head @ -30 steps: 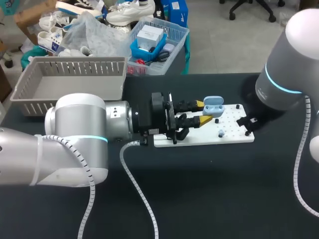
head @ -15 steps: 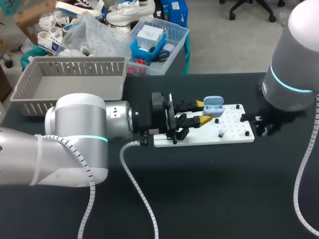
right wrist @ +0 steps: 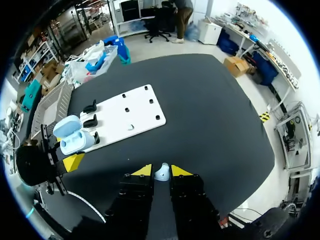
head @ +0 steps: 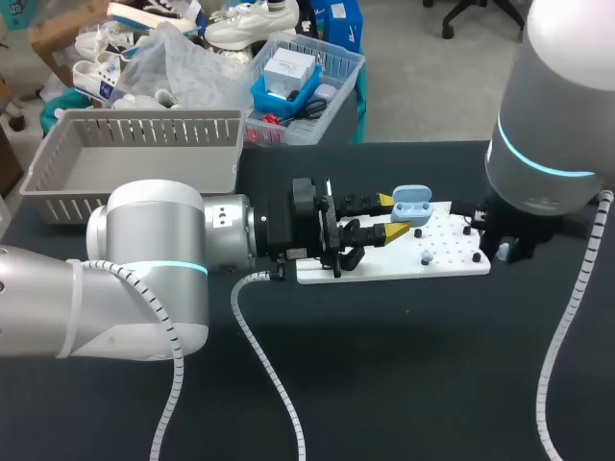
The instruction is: Pick up each earbud case from the left stands, insert the matching earbuds, close the lid, and place the case in the box.
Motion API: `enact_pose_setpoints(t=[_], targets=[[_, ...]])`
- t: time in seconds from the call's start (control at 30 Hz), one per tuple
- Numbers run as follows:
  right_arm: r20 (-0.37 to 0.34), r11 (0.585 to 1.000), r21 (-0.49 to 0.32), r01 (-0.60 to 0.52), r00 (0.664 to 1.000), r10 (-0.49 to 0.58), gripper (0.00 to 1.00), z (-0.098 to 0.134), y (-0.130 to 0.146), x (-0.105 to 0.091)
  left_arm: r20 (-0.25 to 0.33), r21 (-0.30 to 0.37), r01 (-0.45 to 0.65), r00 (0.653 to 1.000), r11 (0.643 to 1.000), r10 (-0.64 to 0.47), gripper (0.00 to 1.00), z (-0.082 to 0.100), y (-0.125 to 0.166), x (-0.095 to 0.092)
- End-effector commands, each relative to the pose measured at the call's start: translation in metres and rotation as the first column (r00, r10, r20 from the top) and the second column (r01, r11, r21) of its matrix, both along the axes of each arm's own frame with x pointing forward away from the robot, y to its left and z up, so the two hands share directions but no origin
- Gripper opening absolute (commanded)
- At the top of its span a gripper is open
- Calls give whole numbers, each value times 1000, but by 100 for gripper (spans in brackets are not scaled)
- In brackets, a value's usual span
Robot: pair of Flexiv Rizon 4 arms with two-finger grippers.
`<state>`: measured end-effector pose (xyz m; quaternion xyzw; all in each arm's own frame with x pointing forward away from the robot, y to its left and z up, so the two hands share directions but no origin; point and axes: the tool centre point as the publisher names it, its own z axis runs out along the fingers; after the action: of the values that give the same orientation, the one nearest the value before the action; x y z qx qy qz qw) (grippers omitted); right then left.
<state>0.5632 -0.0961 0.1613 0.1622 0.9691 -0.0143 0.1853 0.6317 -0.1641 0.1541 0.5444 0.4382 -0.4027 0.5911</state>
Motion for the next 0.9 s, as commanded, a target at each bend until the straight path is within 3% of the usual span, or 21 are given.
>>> enact_pose_setpoints(t=[0.03, 0.57, 0.9], targets=[[24, 999, 8, 43, 999, -43, 0, 9, 6, -7, 7, -17, -47, 999, 999, 47, 0, -2, -1, -3], [113, 981, 110, 159, 979, -172, 0, 49, 34, 1, 7, -17, -47, 999, 999, 47, 0, -2, -1, -3], [117, 968, 155, 196, 970, -215, 0, 59, 51, 14, 7, -17, -47, 999, 999, 47, 0, -2, -1, -3]])
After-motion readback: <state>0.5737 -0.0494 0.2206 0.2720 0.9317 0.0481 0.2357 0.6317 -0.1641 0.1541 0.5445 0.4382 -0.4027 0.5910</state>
